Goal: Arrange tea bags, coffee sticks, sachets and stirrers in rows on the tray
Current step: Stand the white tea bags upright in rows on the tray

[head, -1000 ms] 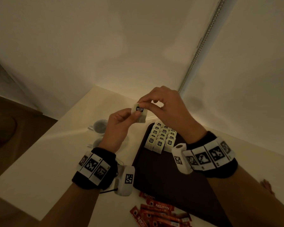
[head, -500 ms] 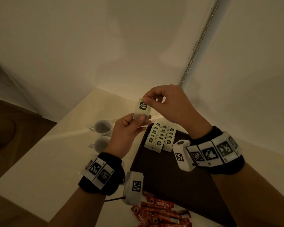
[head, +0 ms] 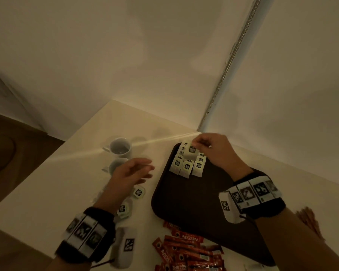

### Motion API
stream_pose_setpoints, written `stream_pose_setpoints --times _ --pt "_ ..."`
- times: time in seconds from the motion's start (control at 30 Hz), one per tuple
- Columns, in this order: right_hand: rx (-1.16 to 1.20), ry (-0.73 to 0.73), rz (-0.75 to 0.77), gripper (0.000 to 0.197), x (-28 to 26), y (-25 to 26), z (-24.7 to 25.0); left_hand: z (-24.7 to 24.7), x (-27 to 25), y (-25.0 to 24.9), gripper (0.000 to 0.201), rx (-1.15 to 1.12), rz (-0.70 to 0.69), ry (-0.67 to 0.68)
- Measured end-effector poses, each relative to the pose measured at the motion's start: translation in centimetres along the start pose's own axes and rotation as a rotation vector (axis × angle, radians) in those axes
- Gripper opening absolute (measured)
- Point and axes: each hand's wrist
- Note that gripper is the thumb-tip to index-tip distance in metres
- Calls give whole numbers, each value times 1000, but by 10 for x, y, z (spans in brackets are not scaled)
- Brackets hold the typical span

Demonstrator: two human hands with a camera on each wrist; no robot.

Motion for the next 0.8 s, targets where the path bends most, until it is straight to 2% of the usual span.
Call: stream_pose_setpoints --times 0.13,0.17,0.2,0.33,0.4,0.6,0.8 --pt "-71 77 -267 18 -13 -60 -9 26 -27 29 25 57 83 -43" --pt "-70 104 -320 19 -15 -73 -12 32 -34 36 20 74 110 -43" --pt "-61 134 -362 20 -18 -84 -16 37 -41 43 15 87 141 -45" --pt "-22 226 -454 15 -22 -116 -30 52 -61 68 17 118 282 -88" --pt "-35 203 -463 11 -21 -126 -36 59 -69 80 17 120 343 -100" --pt "-20 -27 -479 4 -9 -147 -38 74 -85 90 17 158 447 -141" --pt "-42 -77 -486 9 4 -151 -37 80 -89 86 20 155 455 -134"
Point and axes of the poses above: each hand's wrist, its own x-axis towards the middle knuckle, its own z-axis out of the back of the hand, y = z × x, and after that the axes turned 14 degrees about x, right-handed
